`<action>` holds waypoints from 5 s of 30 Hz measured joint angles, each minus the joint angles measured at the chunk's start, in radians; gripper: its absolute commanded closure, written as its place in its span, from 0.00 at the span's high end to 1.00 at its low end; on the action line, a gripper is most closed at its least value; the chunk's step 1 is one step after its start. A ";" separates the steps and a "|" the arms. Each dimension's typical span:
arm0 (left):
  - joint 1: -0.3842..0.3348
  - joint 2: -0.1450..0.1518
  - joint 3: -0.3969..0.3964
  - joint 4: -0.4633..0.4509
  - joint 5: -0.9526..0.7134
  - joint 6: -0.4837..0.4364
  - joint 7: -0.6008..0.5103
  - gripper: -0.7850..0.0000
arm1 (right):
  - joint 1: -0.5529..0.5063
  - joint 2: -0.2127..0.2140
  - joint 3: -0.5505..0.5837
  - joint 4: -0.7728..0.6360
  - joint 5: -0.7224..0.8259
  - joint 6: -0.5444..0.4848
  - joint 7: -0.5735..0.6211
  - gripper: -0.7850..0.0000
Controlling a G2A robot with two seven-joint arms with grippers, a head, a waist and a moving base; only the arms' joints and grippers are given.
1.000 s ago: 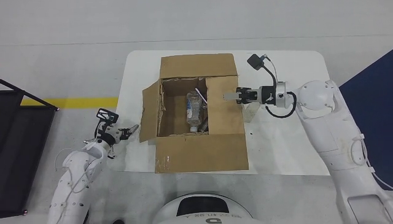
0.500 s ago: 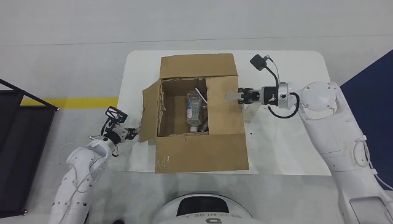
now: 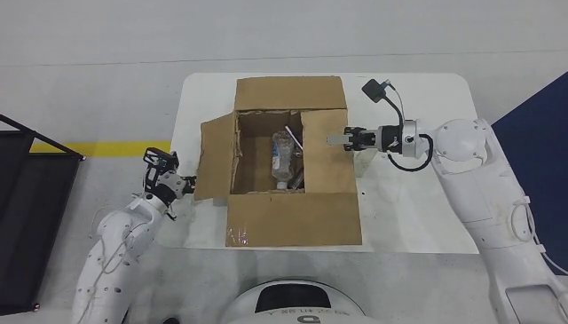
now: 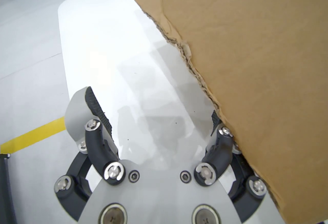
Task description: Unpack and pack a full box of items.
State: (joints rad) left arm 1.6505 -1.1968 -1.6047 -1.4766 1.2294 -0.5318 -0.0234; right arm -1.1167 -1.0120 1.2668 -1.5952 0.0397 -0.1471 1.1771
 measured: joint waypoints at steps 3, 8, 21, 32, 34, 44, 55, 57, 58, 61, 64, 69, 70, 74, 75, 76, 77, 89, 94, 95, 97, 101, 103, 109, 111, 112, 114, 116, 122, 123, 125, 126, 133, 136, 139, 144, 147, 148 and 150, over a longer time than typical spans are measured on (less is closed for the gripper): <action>0.002 0.002 -0.021 -0.014 -0.086 -0.039 0.002 1.00 | 0.000 0.000 0.000 0.000 0.000 0.000 0.000 1.00; 0.003 0.007 -0.038 -0.078 -0.169 -0.096 -0.006 1.00 | 0.000 0.000 0.000 0.000 0.000 0.000 0.000 1.00; 0.021 0.010 0.041 -0.333 -0.095 -0.053 -0.101 1.00 | 0.000 0.000 0.000 0.000 0.000 0.000 0.000 1.00; -0.008 0.007 0.144 -0.323 -0.010 0.021 -0.155 1.00 | 0.000 0.000 0.000 0.000 0.000 0.000 0.000 1.00; -0.009 0.008 0.145 -0.324 -0.008 0.023 -0.159 1.00 | 0.000 0.000 0.000 0.000 0.000 0.000 0.000 1.00; -0.028 0.007 0.183 -0.355 0.043 0.120 -0.222 1.00 | 0.000 0.000 0.000 0.000 0.000 0.000 0.000 1.00; -0.032 0.012 0.204 -0.358 0.108 0.117 -0.232 1.00 | -0.013 -0.001 0.017 0.007 0.028 -0.009 -0.056 1.00; -0.032 0.012 0.204 -0.358 0.107 0.116 -0.232 1.00 | -0.010 -0.002 0.040 0.045 0.070 0.018 -0.121 1.00; -0.032 0.011 0.204 -0.358 0.107 0.116 -0.232 1.00 | -0.002 -0.004 0.046 0.068 0.086 0.039 -0.155 1.00; -0.032 0.011 0.203 -0.358 0.107 0.117 -0.232 1.00 | 0.038 -0.017 0.047 0.161 0.147 0.092 -0.280 1.00; -0.032 0.011 0.203 -0.358 0.107 0.117 -0.232 1.00 | 0.089 -0.032 0.015 0.258 0.174 0.101 -0.373 1.00; -0.032 0.011 0.203 -0.358 0.107 0.117 -0.232 1.00 | 0.199 -0.064 -0.097 0.404 0.104 0.209 -0.482 1.00; -0.032 0.011 0.203 -0.358 0.107 0.117 -0.232 1.00 | 0.219 -0.072 -0.122 0.422 0.096 0.220 -0.485 1.00; -0.032 0.011 0.203 -0.358 0.107 0.117 -0.232 1.00 | 0.285 -0.101 -0.188 0.504 0.135 0.167 -0.484 1.00; -0.032 0.011 0.203 -0.358 0.107 0.117 -0.232 1.00 | 0.293 -0.106 -0.194 0.518 0.153 0.142 -0.480 1.00; -0.032 0.011 0.203 -0.358 0.107 0.117 -0.232 1.00 | 0.298 -0.110 -0.196 0.530 0.176 0.112 -0.471 1.00; -0.032 0.011 0.203 -0.358 0.107 0.117 -0.232 1.00 | 0.303 -0.115 -0.197 0.547 0.207 0.071 -0.454 1.00; -0.032 0.011 0.204 -0.358 0.103 0.118 -0.228 1.00 | 0.308 -0.134 -0.154 0.672 0.467 -0.199 -0.240 1.00; -0.020 0.013 0.186 -0.370 -0.008 0.073 -0.188 1.00 | 0.290 -0.129 -0.122 0.676 0.535 -0.267 -0.140 1.00; -0.017 0.014 0.175 -0.377 -0.042 0.056 -0.181 1.00 | 0.287 -0.128 -0.116 0.677 0.542 -0.276 -0.122 1.00; -0.012 0.016 0.156 -0.388 -0.091 0.032 -0.172 1.00 | 0.281 -0.126 -0.108 0.677 0.550 -0.286 -0.104 1.00; -0.009 0.022 0.115 -0.400 -0.148 -0.008 -0.156 1.00 | 0.273 -0.122 -0.097 0.673 0.543 -0.288 -0.096 1.00; -0.008 0.024 0.103 -0.399 -0.153 -0.013 -0.154 1.00 | 0.271 -0.122 -0.098 0.666 0.531 -0.281 -0.098 1.00; -0.003 0.030 0.063 -0.379 -0.200 -0.031 -0.149 1.00 | 0.272 -0.121 -0.118 0.636 0.472 -0.251 -0.068 1.00; 0.006 0.035 0.045 -0.375 -0.210 -0.063 -0.153 1.00 | 0.274 -0.120 -0.122 0.631 0.461 -0.251 -0.040 1.00; 0.011 0.037 0.038 -0.374 -0.211 -0.077 -0.155 1.00 | 0.274 -0.119 -0.122 0.628 0.459 -0.255 -0.029 1.00; 0.021 0.042 0.024 -0.372 -0.200 -0.117 -0.164 1.00 | 0.270 -0.118 -0.119 0.623 0.462 -0.267 -0.002 1.00; 0.031 0.048 0.016 -0.374 -0.160 -0.158 -0.179 1.00 | 0.266 -0.116 -0.113 0.619 0.470 -0.277 0.017 1.00; 0.058 0.066 0.010 -0.361 -0.156 -0.325 -0.262 1.00 | 0.257 -0.113 -0.105 0.610 0.473 -0.275 0.029 1.00; 0.061 0.069 0.004 -0.365 -0.151 -0.353 -0.283 1.00 | 0.257 -0.113 -0.106 0.609 0.470 -0.272 0.027 1.00; 0.067 0.077 -0.008 -0.368 -0.136 -0.412 -0.313 1.00 | 0.256 -0.113 -0.108 0.608 0.466 -0.267 0.024 1.00; 0.072 0.080 -0.010 -0.368 -0.135 -0.438 -0.319 1.00 | 0.256 -0.113 -0.109 0.608 0.465 -0.265 0.023 1.00; 0.123 0.112 -0.003 -0.424 -0.113 -0.480 -0.365 1.00 | 0.262 -0.115 -0.117 0.611 0.458 -0.254 0.022 1.00; 0.123 0.124 -0.002 -0.424 -0.073 -0.480 -0.356 1.00 | 0.265 -0.116 -0.121 0.614 0.455 -0.252 0.022 1.00; 0.121 0.132 0.001 -0.410 -0.081 -0.480 -0.317 1.00 | 0.267 -0.117 -0.122 0.618 0.454 -0.251 0.022 1.00; 0.121 0.152 -0.039 -0.396 -0.175 -0.480 -0.271 1.00 | 0.266 -0.117 -0.123 0.625 0.451 -0.252 0.020 1.00; 0.125 0.168 -0.082 -0.398 -0.148 -0.480 -0.303 1.00 | 0.266 -0.117 -0.122 0.628 0.452 -0.251 0.021 1.00; 0.126 0.171 -0.092 -0.396 -0.128 -0.480 -0.313 1.00 | 0.267 -0.117 -0.123 0.629 0.452 -0.250 0.021 1.00; 0.129 0.176 -0.095 -0.404 -0.070 -0.480 -0.333 1.00 | 0.270 -0.118 -0.125 0.630 0.450 -0.248 0.022 1.00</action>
State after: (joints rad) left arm 1.7791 -1.0203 -1.7001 -1.8801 1.1596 -1.0123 -0.3563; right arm -0.8469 -1.1295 1.1422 -0.9650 0.4902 -0.3955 1.1991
